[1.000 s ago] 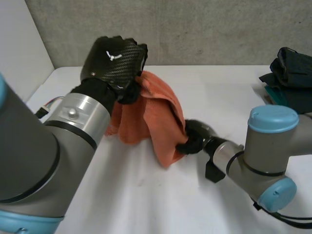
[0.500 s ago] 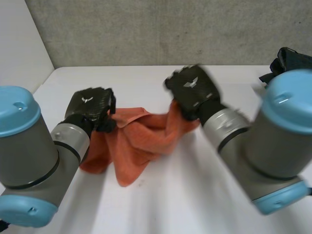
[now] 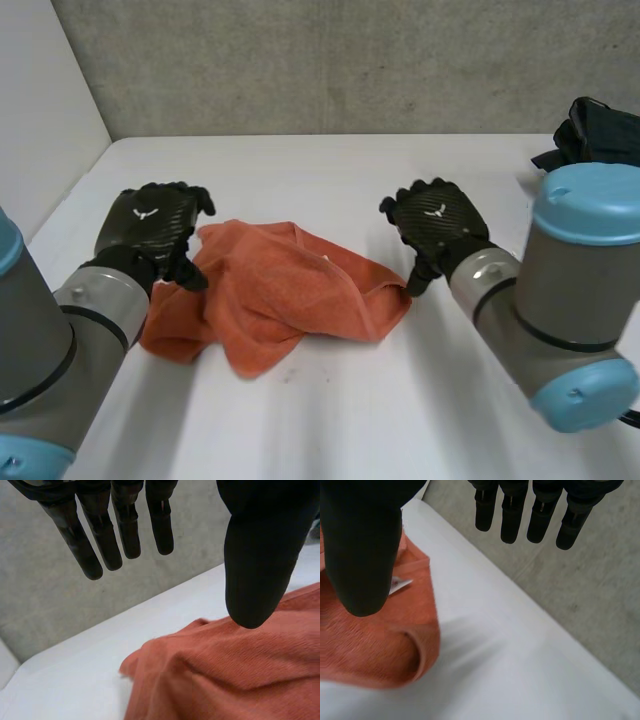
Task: Fold the laundry.
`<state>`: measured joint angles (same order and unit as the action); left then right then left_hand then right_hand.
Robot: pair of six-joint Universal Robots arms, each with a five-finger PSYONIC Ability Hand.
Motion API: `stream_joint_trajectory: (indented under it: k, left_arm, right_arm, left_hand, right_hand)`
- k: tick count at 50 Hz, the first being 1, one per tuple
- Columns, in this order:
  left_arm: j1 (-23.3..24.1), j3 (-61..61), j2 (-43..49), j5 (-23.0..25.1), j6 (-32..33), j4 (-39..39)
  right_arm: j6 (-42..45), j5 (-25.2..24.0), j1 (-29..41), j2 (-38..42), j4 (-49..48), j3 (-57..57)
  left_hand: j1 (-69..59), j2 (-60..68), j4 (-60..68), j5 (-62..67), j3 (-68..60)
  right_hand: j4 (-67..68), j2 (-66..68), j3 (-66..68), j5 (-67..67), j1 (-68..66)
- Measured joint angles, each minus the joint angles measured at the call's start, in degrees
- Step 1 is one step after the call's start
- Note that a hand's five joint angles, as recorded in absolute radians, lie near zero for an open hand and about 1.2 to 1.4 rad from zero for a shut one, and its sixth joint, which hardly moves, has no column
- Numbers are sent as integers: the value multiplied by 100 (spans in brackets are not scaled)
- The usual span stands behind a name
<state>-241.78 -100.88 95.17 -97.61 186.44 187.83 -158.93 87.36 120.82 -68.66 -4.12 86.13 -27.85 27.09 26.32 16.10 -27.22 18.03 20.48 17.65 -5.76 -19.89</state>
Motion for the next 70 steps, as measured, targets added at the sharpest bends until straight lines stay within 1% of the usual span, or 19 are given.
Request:
stream_joint_trajectory:
  k: [5, 9, 17, 22, 29, 33, 38, 41, 46, 48, 50, 52, 53, 54, 56, 57, 60, 65, 70]
  left_arm:
    - [245, 179, 278, 4, 64, 124]
    - [331, 613, 911, 6, 302, 235]
    - [315, 1820, 2346, 45, 1350, 273]
    - [188, 2399, 2961, 462, 2166, 200]
    - [144, 2420, 3045, 1139, 2439, -233]
    - [168, 2311, 3011, 1227, 2425, -582]
    - [215, 2027, 2912, 1053, 2354, -908]
    - [253, 1784, 2776, 817, 2264, -975]
    - [355, 1358, 2433, 465, 2004, -995]
    - [445, 1110, 2151, 346, 1791, -995]
    - [545, 886, 1835, 277, 1581, -996]
    - [589, 803, 1687, 259, 1503, -996]
    - [654, 707, 1427, 247, 1400, -983]
    - [684, 670, 1284, 247, 1357, -971]
    - [702, 651, 1187, 249, 1333, -959]
    - [737, 639, 937, 256, 1291, -912]
    - [738, 730, 713, 278, 1300, -757]
    - [633, 1087, 729, 327, 1361, -418]
    - [383, 1815, 1341, 595, 1525, -287]
  right_arm:
    - [-110, -346, -258, -150, 293, 263]
    - [-113, -515, -490, -205, 418, 460]
    - [-65, -734, -822, -258, 560, 759]
    - [-448, -881, -924, -233, 630, 914]
    - [-1612, -983, -873, 116, 589, 835]
    - [-2091, -1090, -709, 496, 519, 579]
    - [-2341, -1183, -413, 974, 469, 153]
    - [-2399, -1196, -230, 1239, 459, -85]
    - [-2457, -1171, 23, 1510, 449, -304]
    - [-2468, -1121, 145, 1593, 424, -349]
    - [-2457, -1013, 233, 1633, 349, -351]
    - [-2443, -945, 263, 1634, 294, -341]
    - [-2398, -804, 296, 1613, 173, -304]
    - [-2358, -729, 309, 1587, 98, -276]
    - [-2327, -683, 316, 1566, 52, -257]
    - [-2145, -548, 330, 1438, -104, -162]
    - [-1690, -433, 335, 1119, -261, 29]
    - [-656, -381, 354, 534, -354, 381]
    - [542, -375, 528, -23, -394, 757]
  left_hand:
    - [0, 0, 0, 0, 0]
    - [0, 0, 0, 2, 0]
    - [0, 0, 0, -1, 0]
    - [0, -21, -11, -17, 0]
    - [-8, -3, 16, 27, -13]
    - [-835, 842, 897, 906, -787]
    - [-2841, 2927, 2956, 2953, -2846]
    - [-3276, 3710, 3771, 3702, -3645]
    - [-3287, 3972, 4054, 3873, -3905]
    - [-3287, 3984, 4067, 3873, -3914]
    - [-3287, 3988, 4073, 3873, -3914]
    - [-3286, 3975, 4061, 3868, -3903]
    - [-3260, 3663, 3772, 3745, -3656]
    - [-2476, 2662, 2849, 2897, -2646]
    - [-2476, 2662, 2849, 2897, -2646]
    - [283, 182, 253, 292, -204]
    - [881, -776, -711, -710, 744]
    - [1083, -1085, -1013, -1061, 1105]
    - [1096, -1107, -1028, -1071, 1122]
  right_hand:
    - [0, 0, 0, 5, 0]
    - [-141, -267, -142, 120, 244]
    - [-384, -635, -378, 304, 445]
    - [-499, -728, -476, 306, 446]
    - [-546, -779, -476, 306, 561]
    - [-546, -779, -476, 307, 561]
    - [-546, -779, -476, 306, 561]
    - [-546, -779, -476, 306, 561]
    - [-518, -752, -450, 278, 554]
    - [267, 27, 325, -444, -93]
    - [2527, 2379, 2597, -2776, -2422]
    - [3263, 3283, 3417, -3534, -3271]
    - [4494, 4431, 4543, -4725, -4209]
    - [4766, 4623, 4832, -4859, -4208]
    - [4828, 4627, 4897, -4866, -4208]
    - [4998, 4627, 5027, -4867, -4208]
    - [5050, 4627, 5029, -4866, -4208]
    - [5061, 4627, 5029, -4866, -4208]
    - [5070, 4627, 5029, -4866, -4208]
